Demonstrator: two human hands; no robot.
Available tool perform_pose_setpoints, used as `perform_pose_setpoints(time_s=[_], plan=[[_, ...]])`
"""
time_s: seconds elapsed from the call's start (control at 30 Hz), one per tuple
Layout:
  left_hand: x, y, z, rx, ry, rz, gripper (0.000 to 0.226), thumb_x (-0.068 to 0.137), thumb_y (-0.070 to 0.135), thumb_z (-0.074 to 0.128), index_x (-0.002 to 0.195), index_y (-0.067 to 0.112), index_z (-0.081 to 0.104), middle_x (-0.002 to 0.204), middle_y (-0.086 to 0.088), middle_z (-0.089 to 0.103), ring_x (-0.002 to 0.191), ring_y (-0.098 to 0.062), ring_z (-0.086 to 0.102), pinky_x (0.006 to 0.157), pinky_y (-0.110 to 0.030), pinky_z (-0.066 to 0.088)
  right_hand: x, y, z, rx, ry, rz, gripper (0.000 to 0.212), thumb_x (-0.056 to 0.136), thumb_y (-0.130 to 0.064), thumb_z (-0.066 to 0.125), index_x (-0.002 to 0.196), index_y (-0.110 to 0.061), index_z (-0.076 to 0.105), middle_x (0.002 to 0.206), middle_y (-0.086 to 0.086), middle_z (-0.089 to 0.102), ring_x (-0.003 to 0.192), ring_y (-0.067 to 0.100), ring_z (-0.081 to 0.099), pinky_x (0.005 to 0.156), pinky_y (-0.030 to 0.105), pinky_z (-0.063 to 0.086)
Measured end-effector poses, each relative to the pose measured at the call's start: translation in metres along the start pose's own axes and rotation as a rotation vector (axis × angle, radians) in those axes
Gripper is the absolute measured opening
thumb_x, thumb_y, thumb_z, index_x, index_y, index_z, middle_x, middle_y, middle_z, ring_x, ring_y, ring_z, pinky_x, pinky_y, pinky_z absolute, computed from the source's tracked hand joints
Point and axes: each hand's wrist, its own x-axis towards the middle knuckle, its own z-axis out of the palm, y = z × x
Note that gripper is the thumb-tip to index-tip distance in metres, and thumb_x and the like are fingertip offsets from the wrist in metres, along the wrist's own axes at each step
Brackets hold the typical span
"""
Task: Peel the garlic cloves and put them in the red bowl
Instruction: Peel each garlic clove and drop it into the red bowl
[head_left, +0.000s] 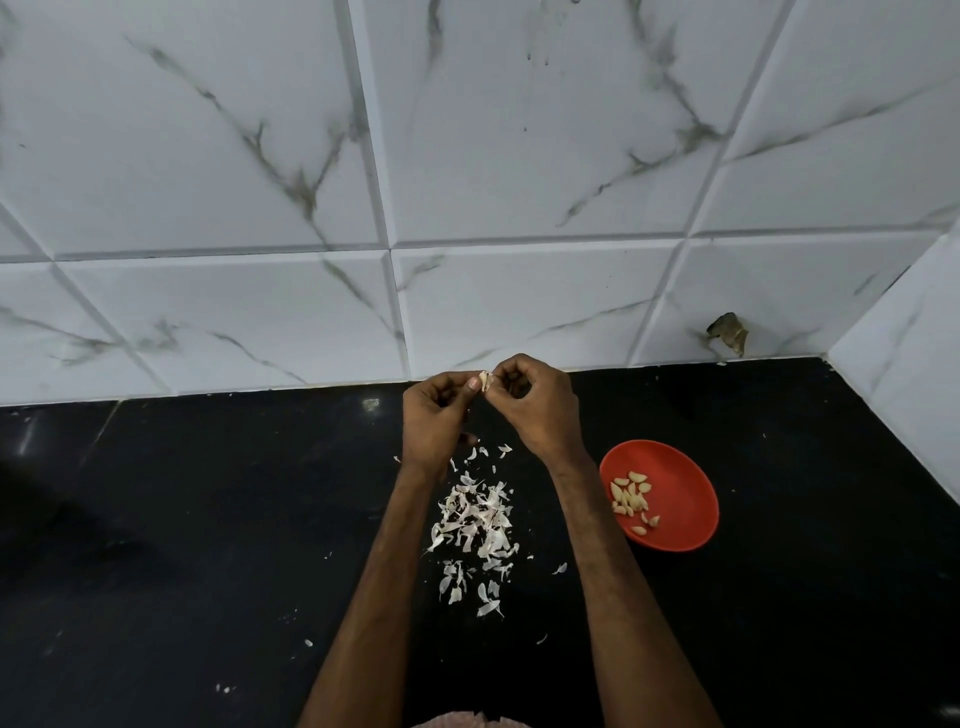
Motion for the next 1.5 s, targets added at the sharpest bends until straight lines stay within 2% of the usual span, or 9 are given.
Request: perform_pose_setpoints(time_s=[0.2,0.33,0.5,0.73,0.9,1.0,1.17,1.37,1.5], plan=[[0.003,-0.001,-0.004,0.058,-0.015,0.011,0.008,0.093,0.016,0.072,0.099,0.012,0.074,0.081,-0.01,0.07,0.068,-0.019,0.061,0.041,-0.026,0.052,0.001,-0.003,-0.003,-0.084,-0.004,-0.047,0.014,0.087,-0.038,0.073,0.089,-0.024,0.069,0.078,-0.017,0.068,0.073,0.002,0.065,0.067,0.03,0.058],[0.004,-0.002,-0.005,0.047,0.006,0.013,0.007,0.093,0.015,0.071,0.099,0.013,0.075,0.081,-0.009,0.068,0.069,-0.018,0.06,0.042,-0.026,0.052,0.0,-0.005,0.0,-0.054,-0.014,-0.059,0.009,0.087,-0.031,0.074,0.089,-0.024,0.069,0.077,-0.017,0.067,0.072,0.002,0.064,0.065,0.025,0.055],[0.003,-0.001,-0.003,-0.011,0.031,0.011,0.012,0.095,0.01,0.067,0.105,0.01,0.075,0.076,0.003,0.071,0.057,-0.004,0.056,0.041,-0.022,0.048,0.002,-0.003,0.002,-0.053,-0.013,-0.027,0.005,0.09,-0.031,0.07,0.091,-0.026,0.068,0.08,-0.016,0.067,0.073,0.005,0.065,0.068,0.033,0.058],[0.002,0.001,-0.004,-0.161,0.051,-0.059,0.023,0.097,0.009,0.065,0.12,0.007,0.07,0.095,-0.006,0.073,0.063,-0.005,0.055,0.046,-0.023,0.046,0.004,0.0,0.004,-0.03,-0.02,-0.013,0.012,0.098,-0.029,0.059,0.094,-0.021,0.068,0.083,-0.012,0.068,0.073,0.008,0.064,0.071,0.045,0.057],[0.001,0.003,-0.003,-0.241,0.086,-0.122,0.008,0.095,0.015,0.068,0.101,0.011,0.07,0.084,-0.003,0.071,0.07,-0.01,0.064,0.046,-0.024,0.047,0.003,-0.004,0.009,0.023,-0.018,-0.124,0.007,0.095,-0.025,0.065,0.094,-0.019,0.069,0.089,-0.012,0.069,0.082,0.007,0.068,0.073,0.039,0.058],[0.001,0.002,-0.003,-0.205,0.1,-0.081,0.001,0.095,0.013,0.069,0.095,0.012,0.069,0.086,-0.005,0.07,0.076,-0.015,0.066,0.046,-0.025,0.048,0.003,-0.006,0.012,-0.012,-0.04,-0.141,0.012,0.094,-0.031,0.069,0.094,-0.019,0.07,0.087,-0.012,0.07,0.081,0.006,0.067,0.072,0.037,0.058],[0.002,0.003,-0.003,-0.12,0.107,0.008,0.009,0.093,0.007,0.071,0.087,0.012,0.067,0.083,-0.002,0.072,0.072,-0.013,0.064,0.043,-0.024,0.046,0.002,-0.01,0.014,0.043,0.001,-0.156,0.013,0.093,-0.029,0.068,0.093,-0.016,0.07,0.085,-0.009,0.072,0.078,0.008,0.069,0.071,0.037,0.059],[0.002,0.0,-0.003,-0.038,0.095,0.094,0.011,0.094,0.003,0.069,0.086,0.011,0.066,0.083,0.005,0.073,0.073,-0.017,0.063,0.04,-0.025,0.047,0.002,-0.012,0.016,0.128,0.038,-0.073,0.01,0.086,-0.017,0.079,0.085,-0.007,0.076,0.071,-0.004,0.073,0.064,0.007,0.07,0.064,0.021,0.056],[0.001,0.0,-0.001,-0.112,0.091,0.06,0.011,0.094,0.002,0.067,0.089,0.011,0.064,0.08,0.003,0.073,0.065,-0.011,0.065,0.038,-0.023,0.045,0.002,-0.012,0.015,0.306,0.016,0.009,0.008,0.086,-0.012,0.078,0.086,-0.004,0.077,0.069,0.002,0.074,0.061,0.02,0.072,0.062,0.037,0.062]])
